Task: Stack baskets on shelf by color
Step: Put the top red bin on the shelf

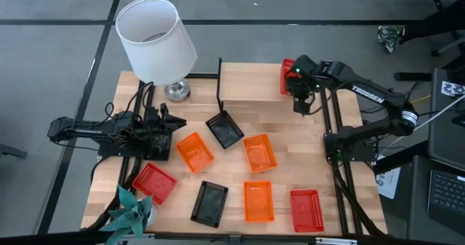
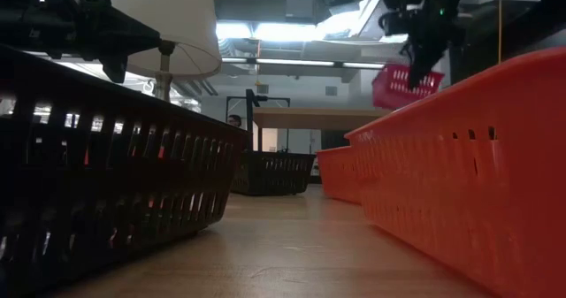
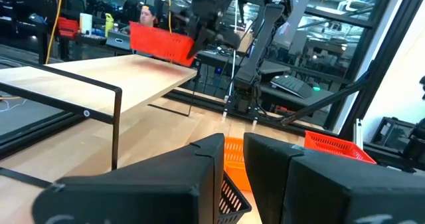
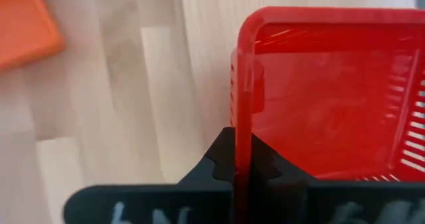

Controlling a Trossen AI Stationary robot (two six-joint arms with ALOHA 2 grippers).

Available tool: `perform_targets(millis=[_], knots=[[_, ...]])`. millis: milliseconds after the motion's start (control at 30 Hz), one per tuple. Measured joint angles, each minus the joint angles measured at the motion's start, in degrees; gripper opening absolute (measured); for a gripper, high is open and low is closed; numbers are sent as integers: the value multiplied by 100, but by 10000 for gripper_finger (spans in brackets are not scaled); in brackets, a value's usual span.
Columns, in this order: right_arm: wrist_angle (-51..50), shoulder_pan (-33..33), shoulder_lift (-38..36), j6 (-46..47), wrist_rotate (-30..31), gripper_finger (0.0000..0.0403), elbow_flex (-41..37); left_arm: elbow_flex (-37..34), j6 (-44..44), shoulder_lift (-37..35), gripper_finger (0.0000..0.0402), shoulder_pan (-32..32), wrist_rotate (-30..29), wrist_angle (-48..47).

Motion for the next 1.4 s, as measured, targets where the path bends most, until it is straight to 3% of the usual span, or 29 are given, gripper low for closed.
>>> perform_targets(millis=[233, 433, 667, 1400], knots=[[42, 0, -4, -86, 23, 0, -218, -1, -4, 0, 50, -2, 0, -7], [22, 0, -11, -87, 496, 13, -158, -1, -3, 0, 50, 0, 0, -40], [-278, 2, -11, -87, 207, 20, -158, 0, -4, 1, 50, -2, 0, -57], [-235, 0, -11, 33, 379, 22, -158, -1, -46, 0, 50, -1, 0, -58]])
